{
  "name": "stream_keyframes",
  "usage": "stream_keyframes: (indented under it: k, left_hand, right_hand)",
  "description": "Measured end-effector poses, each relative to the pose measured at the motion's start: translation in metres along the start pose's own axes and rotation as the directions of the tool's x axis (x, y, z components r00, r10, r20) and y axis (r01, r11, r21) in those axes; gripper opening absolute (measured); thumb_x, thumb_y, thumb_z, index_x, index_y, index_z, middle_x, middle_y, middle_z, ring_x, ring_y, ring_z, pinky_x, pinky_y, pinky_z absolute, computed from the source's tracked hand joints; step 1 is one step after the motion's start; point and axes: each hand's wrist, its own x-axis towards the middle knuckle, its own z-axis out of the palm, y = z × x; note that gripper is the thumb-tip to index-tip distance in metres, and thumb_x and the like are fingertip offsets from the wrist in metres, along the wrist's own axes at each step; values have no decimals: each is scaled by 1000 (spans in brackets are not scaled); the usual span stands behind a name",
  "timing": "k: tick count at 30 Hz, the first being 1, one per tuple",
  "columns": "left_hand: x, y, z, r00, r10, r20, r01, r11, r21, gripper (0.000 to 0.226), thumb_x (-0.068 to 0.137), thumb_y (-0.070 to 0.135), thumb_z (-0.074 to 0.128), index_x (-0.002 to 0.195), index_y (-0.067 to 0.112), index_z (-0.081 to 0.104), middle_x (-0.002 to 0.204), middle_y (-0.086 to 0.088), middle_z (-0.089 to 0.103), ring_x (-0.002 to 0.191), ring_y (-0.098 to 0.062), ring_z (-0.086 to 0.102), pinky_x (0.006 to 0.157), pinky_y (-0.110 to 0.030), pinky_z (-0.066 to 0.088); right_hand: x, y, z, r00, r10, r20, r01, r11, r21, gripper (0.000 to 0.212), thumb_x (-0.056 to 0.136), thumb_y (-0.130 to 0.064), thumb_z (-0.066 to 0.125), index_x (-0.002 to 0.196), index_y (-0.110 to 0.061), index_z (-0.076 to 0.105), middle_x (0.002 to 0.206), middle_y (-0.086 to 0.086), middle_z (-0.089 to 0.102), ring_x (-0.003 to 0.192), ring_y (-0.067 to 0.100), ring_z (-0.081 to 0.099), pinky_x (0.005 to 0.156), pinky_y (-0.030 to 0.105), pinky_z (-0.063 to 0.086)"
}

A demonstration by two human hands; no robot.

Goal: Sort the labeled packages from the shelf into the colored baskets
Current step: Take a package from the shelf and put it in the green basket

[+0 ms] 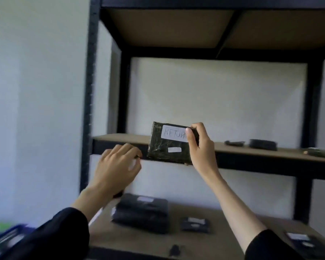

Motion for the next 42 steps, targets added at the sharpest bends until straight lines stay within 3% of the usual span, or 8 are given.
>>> stream_keyframes:
  k: [14, 19, 22, 28, 31, 33, 35, 42]
  left_hand:
    - [-318, -244, -87, 752, -517, 408, 493, 853, 171, 25, 85, 34, 42, 97, 27, 64, 104, 7, 64, 96, -18, 60, 78, -33, 46]
    - [-385, -300, -116, 675, -630, 383, 587, 774, 238, 18, 91, 27, 50, 103, 26, 64, 112, 10, 63, 99, -11, 59, 81, -31, 46]
    - [-407, -336, -120, 622, -694, 364, 640, 718, 275, 17, 91, 28, 51, 102, 27, 64, 111, 9, 64, 101, -13, 59, 81, -32, 45]
    - [-427, -418, -102, 583, -691, 428, 629, 717, 301, 21, 91, 28, 48, 107, 29, 61, 115, 11, 60, 107, -13, 55, 88, -31, 40]
    - [-431, -471, -88, 554, -667, 498, 599, 735, 318, 21, 91, 29, 47, 108, 30, 60, 117, 10, 59, 108, -14, 54, 87, -30, 39]
    - [-428, -508, -81, 529, -665, 528, 597, 733, 325, 22, 92, 29, 45, 109, 29, 59, 118, 9, 59, 108, -14, 53, 89, -30, 39]
    - [-422, -540, -76, 521, -671, 528, 617, 723, 311, 21, 93, 29, 45, 108, 29, 60, 116, 9, 59, 108, -14, 53, 89, -30, 38]
    - [-421, -637, -51, 492, -643, 587, 614, 735, 289, 22, 93, 25, 43, 109, 27, 58, 122, 6, 56, 115, -17, 49, 94, -33, 37]
  right_hand:
    - [-278, -160, 269, 855, 324, 406, -449, 854, 264, 14, 97, -18, 45, 90, -7, 49, 70, -10, 52, 66, -9, 54, 55, 4, 37]
    - [-329, -186, 335, 767, 368, 525, -546, 805, 233, 12, 97, -26, 43, 91, -17, 49, 73, 0, 58, 62, 13, 57, 58, 22, 48]
    - [-348, -197, 373, 723, 378, 578, -588, 777, 227, 15, 97, -24, 45, 92, -10, 51, 69, -2, 52, 57, 5, 49, 56, 12, 41]
    - [-375, -204, 463, 527, 463, 713, -744, 657, 122, 16, 97, -26, 43, 92, -12, 49, 77, 1, 52, 67, 10, 47, 61, 13, 39]
    - [-376, -204, 508, 322, 458, 828, -851, 524, 41, 26, 93, -39, 46, 106, -15, 46, 97, -1, 54, 88, 7, 52, 69, 7, 44]
    - [-371, -203, 536, 147, 424, 894, -917, 398, -38, 43, 80, -57, 56, 107, -28, 41, 110, 4, 54, 100, 20, 56, 77, 26, 53]
    - [-364, -205, 559, -12, 390, 921, -968, 228, -110, 39, 85, -40, 62, 110, -24, 37, 111, 12, 55, 91, 25, 62, 60, 35, 57]
    - [-344, -215, 638, -42, 372, 927, -995, 67, -72, 48, 86, 11, 52, 118, -19, 33, 111, 18, 53, 75, 26, 61, 42, 28, 48]
